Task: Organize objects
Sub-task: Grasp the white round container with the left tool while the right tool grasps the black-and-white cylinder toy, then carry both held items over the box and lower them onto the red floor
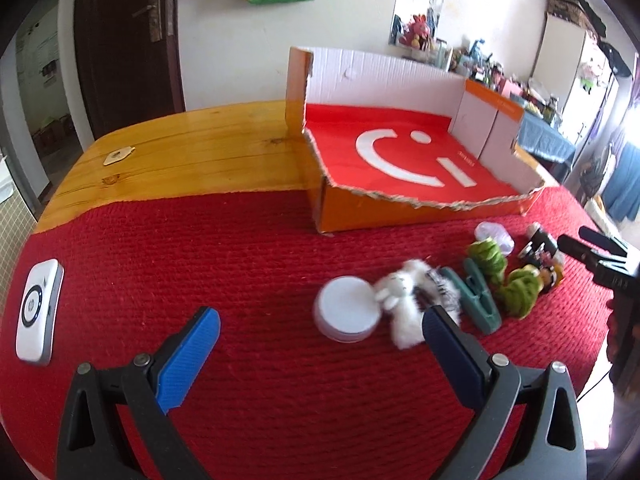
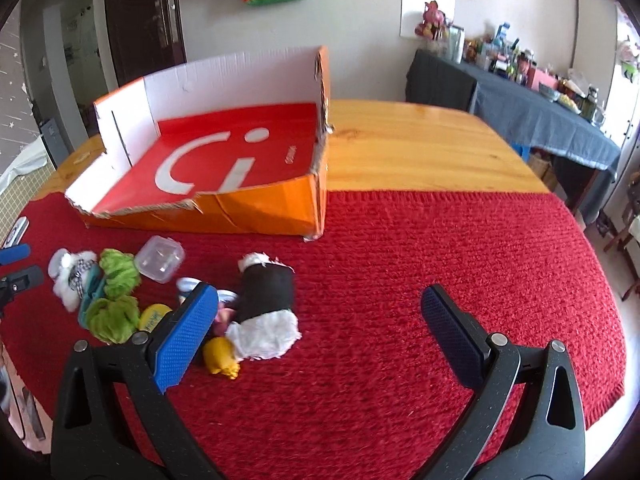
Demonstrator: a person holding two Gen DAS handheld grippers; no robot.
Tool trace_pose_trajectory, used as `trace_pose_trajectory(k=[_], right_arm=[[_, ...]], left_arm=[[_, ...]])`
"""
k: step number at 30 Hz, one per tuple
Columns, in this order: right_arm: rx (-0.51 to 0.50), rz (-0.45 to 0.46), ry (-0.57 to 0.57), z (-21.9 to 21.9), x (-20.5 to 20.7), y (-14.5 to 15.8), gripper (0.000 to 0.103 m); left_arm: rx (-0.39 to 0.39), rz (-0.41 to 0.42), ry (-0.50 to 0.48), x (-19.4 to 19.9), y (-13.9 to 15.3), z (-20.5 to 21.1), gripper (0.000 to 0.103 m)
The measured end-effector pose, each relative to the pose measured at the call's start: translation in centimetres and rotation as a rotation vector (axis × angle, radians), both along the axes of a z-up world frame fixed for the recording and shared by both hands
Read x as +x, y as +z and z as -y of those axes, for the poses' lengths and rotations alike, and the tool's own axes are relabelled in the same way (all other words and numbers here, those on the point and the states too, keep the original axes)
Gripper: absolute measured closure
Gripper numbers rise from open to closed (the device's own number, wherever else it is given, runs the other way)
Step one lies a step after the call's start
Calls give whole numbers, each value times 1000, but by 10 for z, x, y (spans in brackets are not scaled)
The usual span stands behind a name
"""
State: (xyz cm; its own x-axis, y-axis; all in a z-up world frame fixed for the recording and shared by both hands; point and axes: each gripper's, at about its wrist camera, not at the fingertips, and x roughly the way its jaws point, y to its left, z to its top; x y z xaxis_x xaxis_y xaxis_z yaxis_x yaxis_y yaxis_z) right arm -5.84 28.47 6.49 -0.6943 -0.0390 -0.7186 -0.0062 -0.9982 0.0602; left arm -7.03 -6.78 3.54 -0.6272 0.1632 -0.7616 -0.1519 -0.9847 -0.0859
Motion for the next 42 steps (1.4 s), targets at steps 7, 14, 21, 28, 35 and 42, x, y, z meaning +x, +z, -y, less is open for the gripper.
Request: trace_pose_trajectory(k=[7, 14, 21, 28, 35, 42], right_arm=[[6, 85, 26, -5, -8, -14, 0], [-29, 129, 45, -10, -14, -17, 0], [18, 122, 69, -4, -20, -16, 0], [16, 105, 119, 2, -19, -17, 38], [0, 86, 142, 6, -13, -14, 70], [-25, 55, 151, 7, -4, -3, 70]], left_arm=[[-22, 61, -66, -11, -12, 5, 1], [-103, 65, -87, -20, -20, 4, 5], [-120, 51, -118, -25, -20, -1, 11], [-105, 19, -174, -23, -17, -13, 36], [-74, -18, -185, -15, -16, -19, 60], [-29, -50, -175, -4, -1, -20, 61]])
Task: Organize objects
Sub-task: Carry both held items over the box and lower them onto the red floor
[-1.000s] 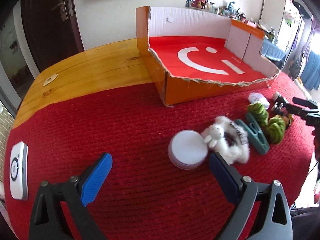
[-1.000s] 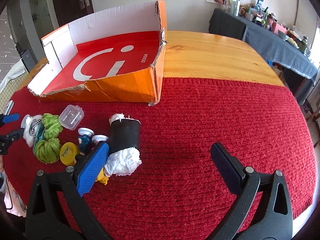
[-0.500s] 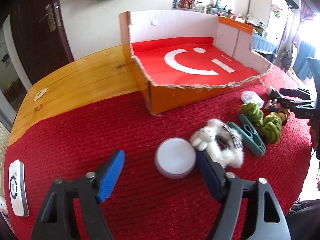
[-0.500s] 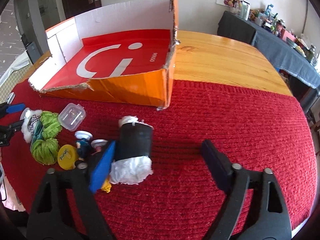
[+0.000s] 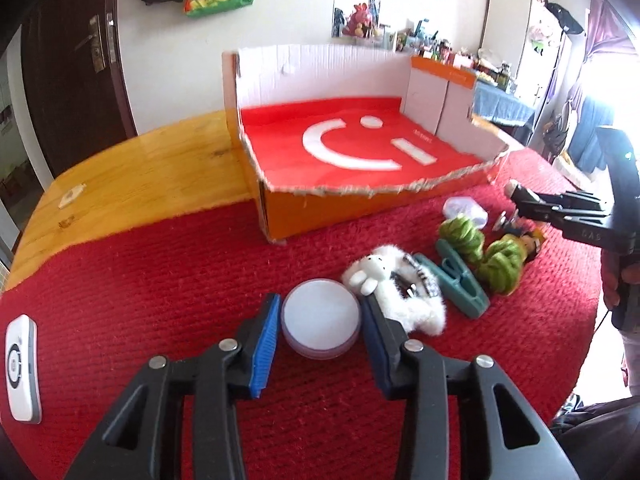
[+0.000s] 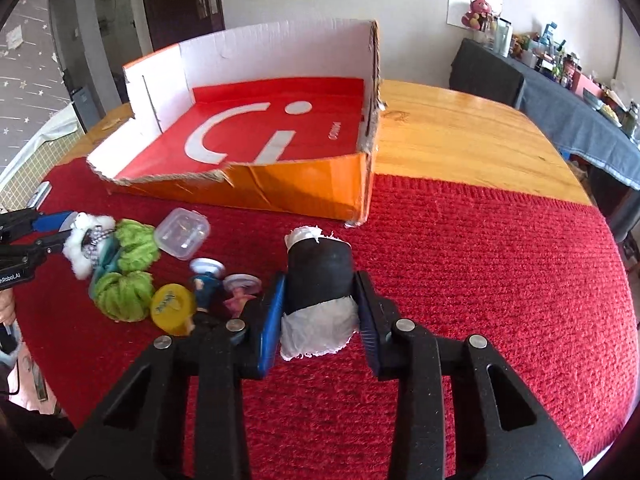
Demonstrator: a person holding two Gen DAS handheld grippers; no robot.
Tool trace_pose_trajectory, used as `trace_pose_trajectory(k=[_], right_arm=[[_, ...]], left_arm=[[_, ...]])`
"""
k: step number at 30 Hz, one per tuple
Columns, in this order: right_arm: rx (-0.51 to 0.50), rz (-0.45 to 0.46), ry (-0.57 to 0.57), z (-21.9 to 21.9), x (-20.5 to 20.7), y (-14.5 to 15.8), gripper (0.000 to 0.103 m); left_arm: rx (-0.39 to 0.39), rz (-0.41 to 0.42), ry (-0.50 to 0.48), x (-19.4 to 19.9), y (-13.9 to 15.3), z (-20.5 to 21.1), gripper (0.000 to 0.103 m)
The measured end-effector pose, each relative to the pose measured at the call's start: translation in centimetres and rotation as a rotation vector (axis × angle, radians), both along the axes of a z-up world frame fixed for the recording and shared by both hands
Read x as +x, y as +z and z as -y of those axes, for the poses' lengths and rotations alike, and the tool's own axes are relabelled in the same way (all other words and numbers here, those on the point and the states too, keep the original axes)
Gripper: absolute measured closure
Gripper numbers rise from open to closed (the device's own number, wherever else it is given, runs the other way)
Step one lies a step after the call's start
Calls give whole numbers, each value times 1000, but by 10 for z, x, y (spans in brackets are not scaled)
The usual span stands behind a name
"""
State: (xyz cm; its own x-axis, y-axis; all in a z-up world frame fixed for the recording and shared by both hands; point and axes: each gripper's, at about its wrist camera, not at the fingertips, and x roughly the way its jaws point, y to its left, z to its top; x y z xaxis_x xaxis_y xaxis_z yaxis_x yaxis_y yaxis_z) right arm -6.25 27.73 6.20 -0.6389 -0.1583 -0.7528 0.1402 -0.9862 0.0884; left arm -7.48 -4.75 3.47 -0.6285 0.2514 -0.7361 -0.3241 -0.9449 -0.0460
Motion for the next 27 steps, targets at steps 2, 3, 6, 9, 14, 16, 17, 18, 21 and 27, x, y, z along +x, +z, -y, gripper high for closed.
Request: trace_pose_trajectory(k=[2, 3, 6, 9, 14, 16, 17, 18, 21, 27], right_arm=[[-5, -15, 8, 1, 2, 7, 70], [-6, -23, 11, 2, 2, 11, 70], [-14, -42, 22, 4, 4, 20, 70], [-16, -58, 26, 5, 6, 26, 70], [-24, -69, 29, 6, 5, 32, 70], [-33, -70, 29, 5, 3, 34, 70], [-41, -72, 31, 4, 2, 35, 70], [-50, -80, 31, 3, -1, 39, 70], [-43, -111, 30, 3, -8, 50, 70], [-44, -127, 55, 6, -38, 65, 70]], left_arm=[[11, -26, 4, 3, 11, 1, 61], [17, -38, 6, 4, 15, 2, 61], [21, -72, 5, 8, 28, 3, 61], [16, -92, 2, 10, 35, 1, 61], [15, -100, -6, 11, 38, -2, 61], [19, -99, -4, 9, 38, -3, 61], [23, -97, -5, 7, 39, -4, 61], [28, -99, -7, 4, 40, -4, 61], [26, -122, -8, -5, 48, -8, 61], [23, -127, -13, -36, 57, -17, 61]])
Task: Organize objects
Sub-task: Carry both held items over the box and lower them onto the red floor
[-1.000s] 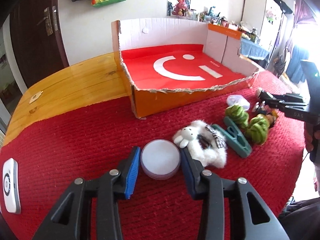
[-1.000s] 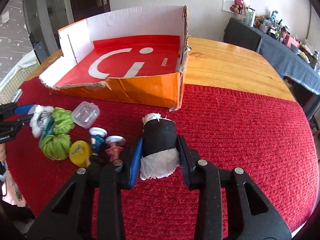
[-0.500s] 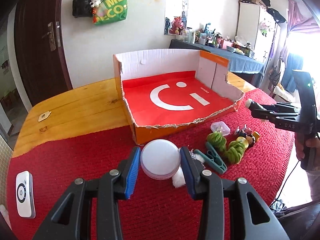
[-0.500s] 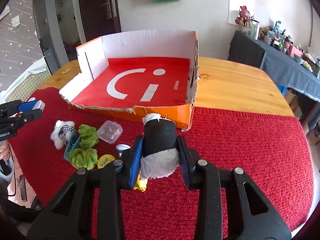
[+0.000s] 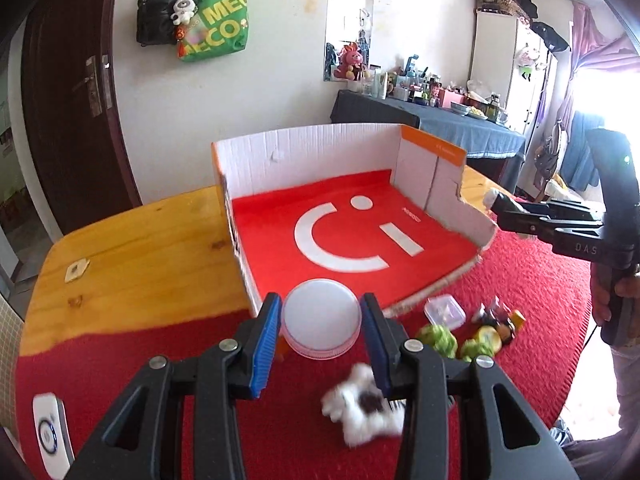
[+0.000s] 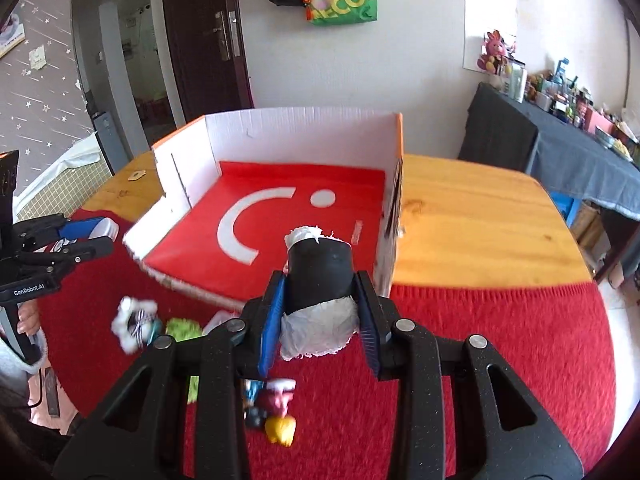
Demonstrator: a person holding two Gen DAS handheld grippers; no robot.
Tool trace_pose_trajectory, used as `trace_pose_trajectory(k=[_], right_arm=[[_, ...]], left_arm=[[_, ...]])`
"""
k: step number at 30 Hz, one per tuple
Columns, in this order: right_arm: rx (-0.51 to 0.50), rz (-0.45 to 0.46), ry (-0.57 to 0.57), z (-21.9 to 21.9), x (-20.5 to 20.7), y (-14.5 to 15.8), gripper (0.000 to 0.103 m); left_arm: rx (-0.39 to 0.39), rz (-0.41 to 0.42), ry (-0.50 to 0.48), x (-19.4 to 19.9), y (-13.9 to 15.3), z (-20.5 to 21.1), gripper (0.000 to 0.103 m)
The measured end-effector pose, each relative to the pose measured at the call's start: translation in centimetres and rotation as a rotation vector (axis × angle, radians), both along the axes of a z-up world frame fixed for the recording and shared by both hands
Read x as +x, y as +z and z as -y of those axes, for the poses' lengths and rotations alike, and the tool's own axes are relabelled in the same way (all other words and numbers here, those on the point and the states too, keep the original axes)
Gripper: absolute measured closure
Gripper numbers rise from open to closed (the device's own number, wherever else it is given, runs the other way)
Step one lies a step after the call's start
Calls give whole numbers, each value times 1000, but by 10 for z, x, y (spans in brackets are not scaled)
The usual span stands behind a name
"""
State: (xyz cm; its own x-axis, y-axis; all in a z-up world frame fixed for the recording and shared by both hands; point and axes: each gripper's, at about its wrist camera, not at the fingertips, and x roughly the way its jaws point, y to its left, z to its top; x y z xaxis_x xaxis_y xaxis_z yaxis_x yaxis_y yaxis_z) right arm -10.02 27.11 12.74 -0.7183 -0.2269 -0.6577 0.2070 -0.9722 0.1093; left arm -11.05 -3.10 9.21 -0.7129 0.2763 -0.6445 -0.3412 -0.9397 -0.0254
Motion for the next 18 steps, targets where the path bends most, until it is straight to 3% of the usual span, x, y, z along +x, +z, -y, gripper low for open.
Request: trace_pose_trajectory(k=[8, 14, 18], right_arm=[[58, 116, 92, 14, -56, -13, 70], [109, 240, 160, 23, -80, -31, 70], [137, 303, 185, 26, -91, -42, 70]], left_arm=[[-69, 103, -52, -52, -10, -12, 61], [-140, 212, -99, -76, -31, -18, 61], [-183, 241, -120, -85, -41, -24, 61]])
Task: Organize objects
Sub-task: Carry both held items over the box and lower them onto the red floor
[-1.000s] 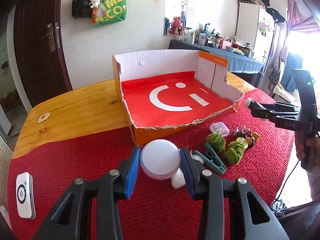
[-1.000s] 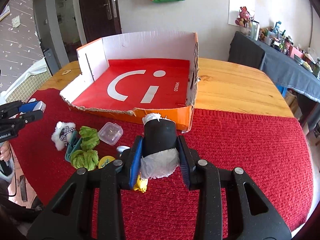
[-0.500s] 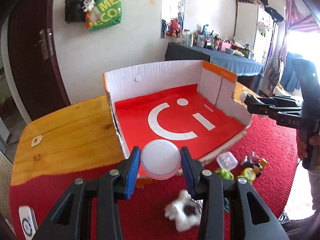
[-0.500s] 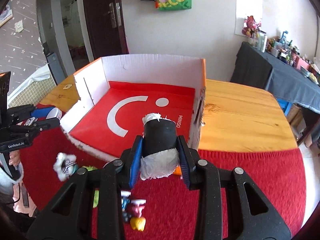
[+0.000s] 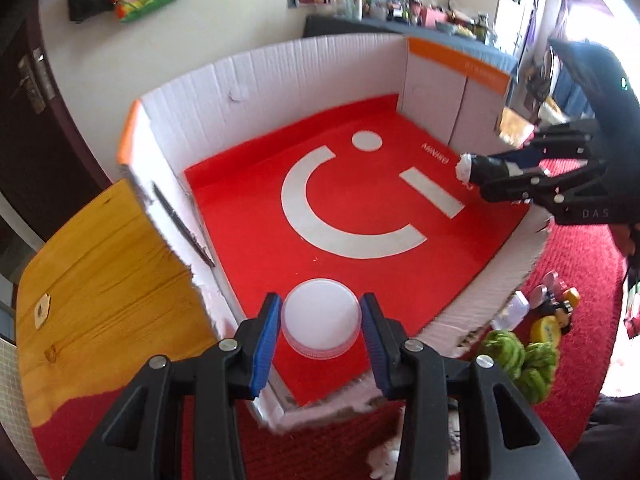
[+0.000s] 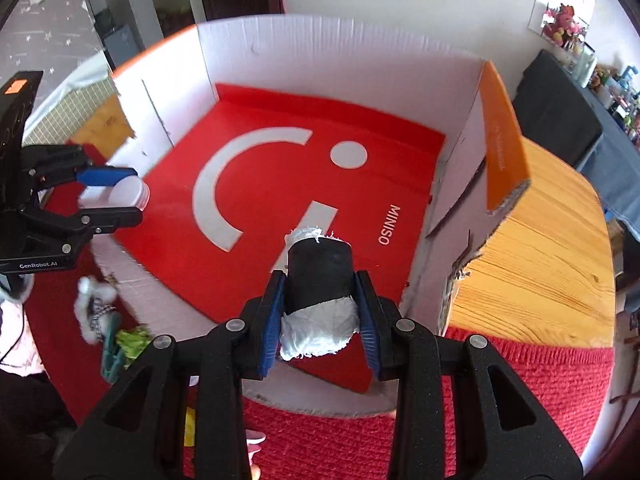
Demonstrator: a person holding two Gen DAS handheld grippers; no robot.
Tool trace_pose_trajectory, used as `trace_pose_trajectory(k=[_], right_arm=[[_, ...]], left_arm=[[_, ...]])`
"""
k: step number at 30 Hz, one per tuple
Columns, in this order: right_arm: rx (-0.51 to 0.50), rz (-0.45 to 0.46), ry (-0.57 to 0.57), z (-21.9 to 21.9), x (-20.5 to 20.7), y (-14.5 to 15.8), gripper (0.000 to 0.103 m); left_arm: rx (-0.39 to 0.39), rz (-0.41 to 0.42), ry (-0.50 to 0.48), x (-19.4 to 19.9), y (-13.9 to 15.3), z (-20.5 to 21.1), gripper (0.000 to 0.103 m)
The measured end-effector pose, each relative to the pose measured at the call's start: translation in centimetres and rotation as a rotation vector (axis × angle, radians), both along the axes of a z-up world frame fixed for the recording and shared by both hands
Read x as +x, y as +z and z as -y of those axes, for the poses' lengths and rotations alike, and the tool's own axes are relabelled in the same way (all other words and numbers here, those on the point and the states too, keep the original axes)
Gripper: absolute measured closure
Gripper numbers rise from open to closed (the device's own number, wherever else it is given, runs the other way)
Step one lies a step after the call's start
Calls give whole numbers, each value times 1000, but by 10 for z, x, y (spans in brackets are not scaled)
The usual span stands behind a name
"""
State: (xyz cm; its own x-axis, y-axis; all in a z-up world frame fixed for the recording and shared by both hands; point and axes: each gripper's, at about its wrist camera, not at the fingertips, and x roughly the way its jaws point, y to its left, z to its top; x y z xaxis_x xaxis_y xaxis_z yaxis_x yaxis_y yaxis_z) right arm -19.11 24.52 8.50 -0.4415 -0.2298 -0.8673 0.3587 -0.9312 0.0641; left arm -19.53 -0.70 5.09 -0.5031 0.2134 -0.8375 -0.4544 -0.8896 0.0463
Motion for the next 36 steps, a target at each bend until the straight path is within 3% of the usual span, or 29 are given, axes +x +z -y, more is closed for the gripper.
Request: trace_pose_trajectory(k=[8, 28, 36], right_arm=[[77, 42, 39, 6, -8, -14, 70], [128, 49, 69, 14, -1, -19, 69], [122, 51, 76, 15, 4, -17, 59]], left_arm=[[-75, 20, -74, -4, -12, -14, 60], [-70, 38, -95, -8, -10, -11, 60], [-66, 46, -97, -10, -9, -14, 60]])
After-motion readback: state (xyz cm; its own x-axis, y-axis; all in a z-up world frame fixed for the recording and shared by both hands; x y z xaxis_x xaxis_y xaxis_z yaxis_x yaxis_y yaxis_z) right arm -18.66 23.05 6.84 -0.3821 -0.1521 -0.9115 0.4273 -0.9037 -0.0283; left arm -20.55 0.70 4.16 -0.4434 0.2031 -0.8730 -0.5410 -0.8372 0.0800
